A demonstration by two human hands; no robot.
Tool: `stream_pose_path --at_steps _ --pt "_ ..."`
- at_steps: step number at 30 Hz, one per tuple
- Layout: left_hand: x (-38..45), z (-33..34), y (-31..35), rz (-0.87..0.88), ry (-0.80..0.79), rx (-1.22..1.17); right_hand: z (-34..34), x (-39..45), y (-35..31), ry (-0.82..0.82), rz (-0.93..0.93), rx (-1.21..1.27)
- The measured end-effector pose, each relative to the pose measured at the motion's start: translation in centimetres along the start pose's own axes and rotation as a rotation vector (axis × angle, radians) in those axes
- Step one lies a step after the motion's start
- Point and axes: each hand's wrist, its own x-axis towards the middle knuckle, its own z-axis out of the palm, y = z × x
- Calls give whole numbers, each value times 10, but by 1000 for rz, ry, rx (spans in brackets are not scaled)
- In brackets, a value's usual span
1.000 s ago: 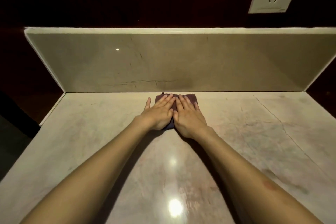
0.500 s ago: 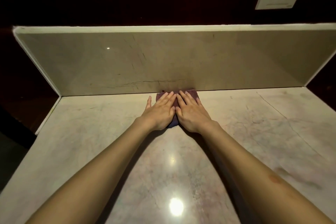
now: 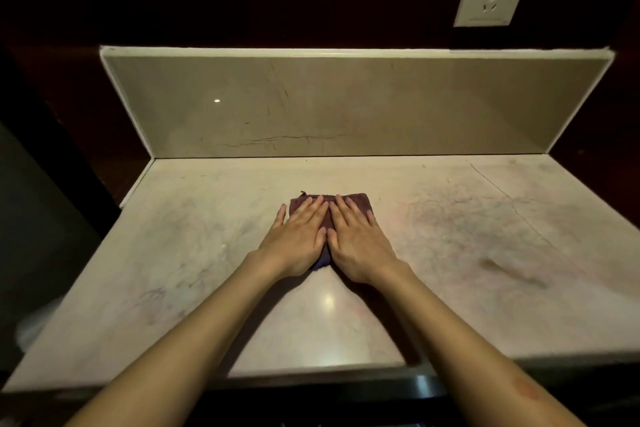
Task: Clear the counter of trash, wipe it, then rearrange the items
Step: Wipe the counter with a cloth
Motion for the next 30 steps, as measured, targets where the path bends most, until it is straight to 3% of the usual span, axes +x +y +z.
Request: stream_pose_path --at_steps 17,30 --pt "-179 37 59 -65 -5 -8 26 -183 -52 -8 -50 -11" --pt "-165 28 53 -89 -23 -37 29 -162 -59 9 9 35"
